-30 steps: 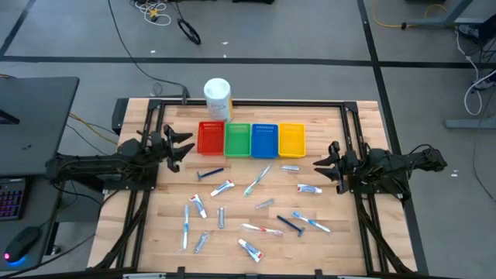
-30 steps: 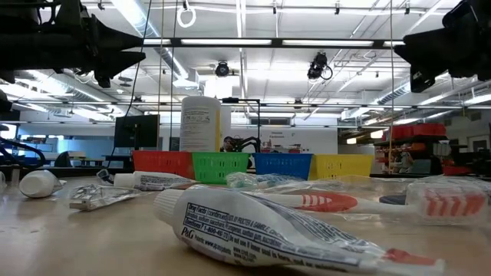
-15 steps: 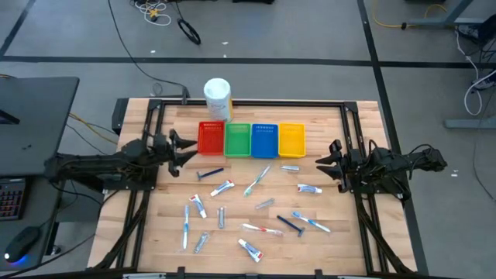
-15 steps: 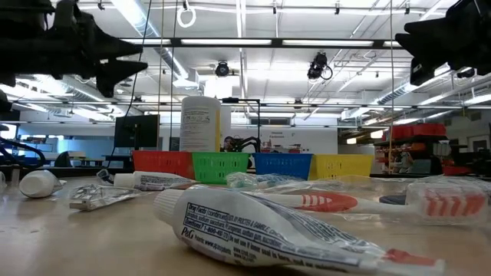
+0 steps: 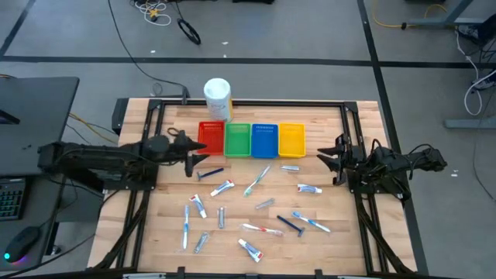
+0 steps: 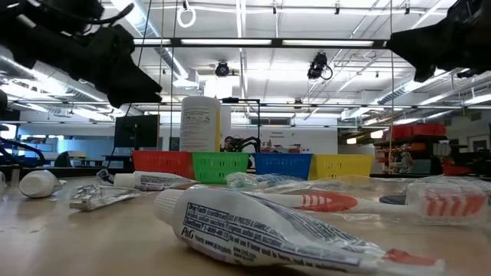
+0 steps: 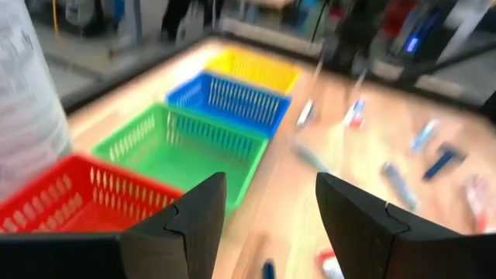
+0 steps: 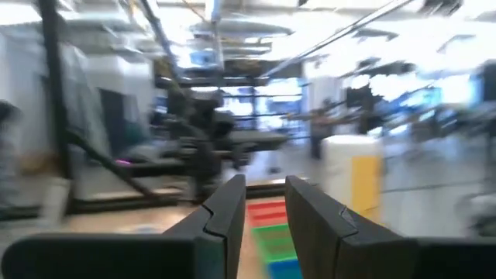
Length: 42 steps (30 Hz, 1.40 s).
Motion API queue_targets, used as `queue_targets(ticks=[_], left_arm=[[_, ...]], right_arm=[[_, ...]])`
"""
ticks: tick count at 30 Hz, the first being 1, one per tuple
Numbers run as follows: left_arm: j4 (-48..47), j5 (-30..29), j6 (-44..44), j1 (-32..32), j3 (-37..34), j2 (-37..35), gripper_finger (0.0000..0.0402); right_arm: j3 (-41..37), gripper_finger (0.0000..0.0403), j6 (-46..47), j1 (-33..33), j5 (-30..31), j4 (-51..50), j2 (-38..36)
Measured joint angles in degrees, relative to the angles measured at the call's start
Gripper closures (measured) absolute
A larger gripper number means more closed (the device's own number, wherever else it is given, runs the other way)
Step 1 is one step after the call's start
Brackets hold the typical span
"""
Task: Pick & Place Travel size toiletries
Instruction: Put the blue razor into the orange bin
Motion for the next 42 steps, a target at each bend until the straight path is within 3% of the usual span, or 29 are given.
queue_targets(ticks=[2, 6, 8, 14, 21, 42], left_arm=[[-2.91, -0.41, -0.98, -0.24, 2.81, 3.78, 0.0192], [-4.74, -0.28, -1.19, -2.9, 6.03, 11.85, 0.0192], [-4.31, -0.37, -1.24, -4.75, 7.06, 15.68, 0.0192], [-4.33, -1.6, -3.67, -10.33, 9.4, 25.92, 0.0192], [-4.14, -7.87, -6.58, -12.22, 9.67, 34.4, 0.0192], [-5.89, -7.92, -10.21, -12.17, 9.85, 42.1, 0.0194]], right_arm=[[0.0, 0.03, -3.23, -0.06, 6.68, 0.88, 0.0], [0.0, 0.03, -1.16, -0.11, 24.42, 0.8, 0.0], [0.0, 0.03, -1.02, -0.11, 27.73, -0.98, -0.02], [0.0, 0.03, -0.25, -0.08, 23.44, -7.18, 0.0], [0.0, 0.03, 2.37, -0.08, 21.2, -10.77, 0.2], [0.0, 0.03, 2.39, -0.08, 21.23, -10.74, 0.35]])
